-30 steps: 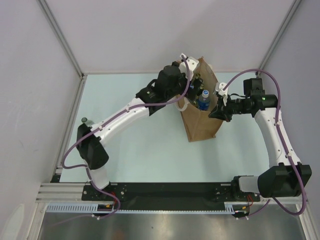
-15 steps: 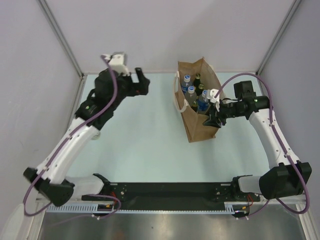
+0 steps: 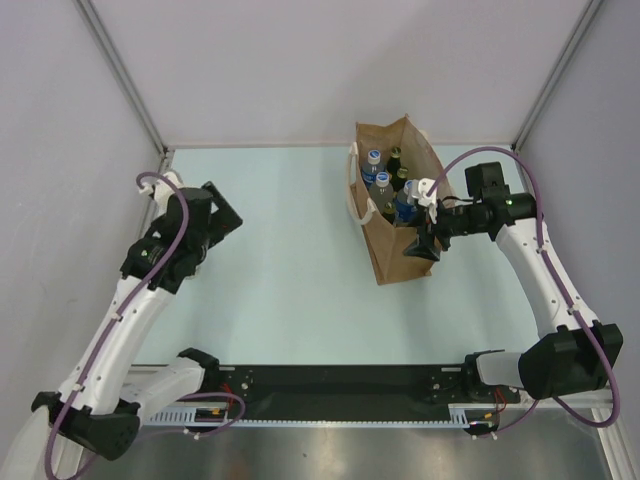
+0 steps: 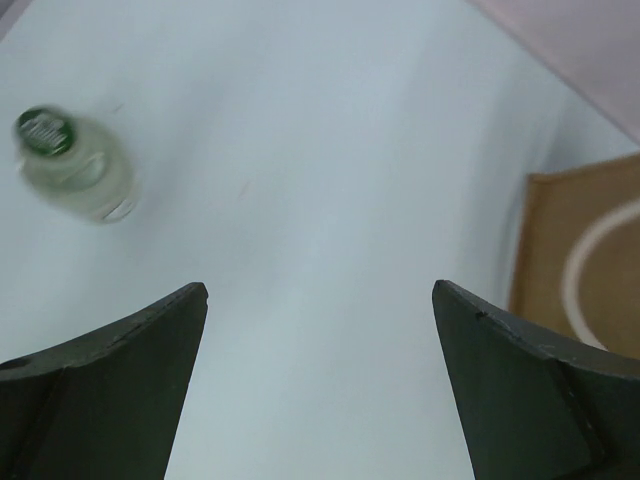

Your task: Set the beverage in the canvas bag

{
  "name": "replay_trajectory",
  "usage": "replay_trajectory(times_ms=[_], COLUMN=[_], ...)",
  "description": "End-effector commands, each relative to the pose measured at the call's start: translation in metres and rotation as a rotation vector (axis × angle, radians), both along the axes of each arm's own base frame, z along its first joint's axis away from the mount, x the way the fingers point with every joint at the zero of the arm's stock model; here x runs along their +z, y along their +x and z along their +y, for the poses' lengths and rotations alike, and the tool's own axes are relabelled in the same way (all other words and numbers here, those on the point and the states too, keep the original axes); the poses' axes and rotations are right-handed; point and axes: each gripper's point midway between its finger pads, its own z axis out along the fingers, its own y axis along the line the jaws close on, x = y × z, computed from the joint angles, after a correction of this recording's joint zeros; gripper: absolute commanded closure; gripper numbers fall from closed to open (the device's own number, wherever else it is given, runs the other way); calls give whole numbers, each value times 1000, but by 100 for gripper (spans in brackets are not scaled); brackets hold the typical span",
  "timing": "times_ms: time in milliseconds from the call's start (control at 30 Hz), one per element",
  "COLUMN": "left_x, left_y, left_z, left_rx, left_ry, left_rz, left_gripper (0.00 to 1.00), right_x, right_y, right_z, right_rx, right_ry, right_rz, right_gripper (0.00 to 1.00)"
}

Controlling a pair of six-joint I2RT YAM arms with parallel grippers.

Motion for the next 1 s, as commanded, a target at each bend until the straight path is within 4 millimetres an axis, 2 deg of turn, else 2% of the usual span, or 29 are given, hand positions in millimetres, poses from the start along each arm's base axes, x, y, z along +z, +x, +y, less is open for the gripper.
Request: replay_trajectory(times_ms=[0,200,333,433,467,600,767,967], left_x=[-40,-65,-79,-84,-84,-92,-105,-111], left_y=[-19,-28,-25,-18,-11,-4,14,34], left_z=[51,96,112,128,132,153,161,155], left_rx=[288,508,551,578,580,608,578,484], left_ry=[-37,-16,3,21,25,59,61,49], left_rz=[147,328,397,405,388,412,430,429], left_gripper=[0,3,7,17,24,32,32,31], right_x=[4,3,3,3,3,2,3,4], right_y=[-2,-2,-1,-1,0,1,2,4], right_z=[1,1,0,0,-1,-1,-3,-4], right_rx=[-6,-22,-27,-33,-36,-39,-48,-56], right_ry=[9,15,16,10,10,7,6,5], right_rz=[-25,-19,-23,-28,-30,-30,-33,-34], right_gripper=[35,34,34,34,34,34,33,33])
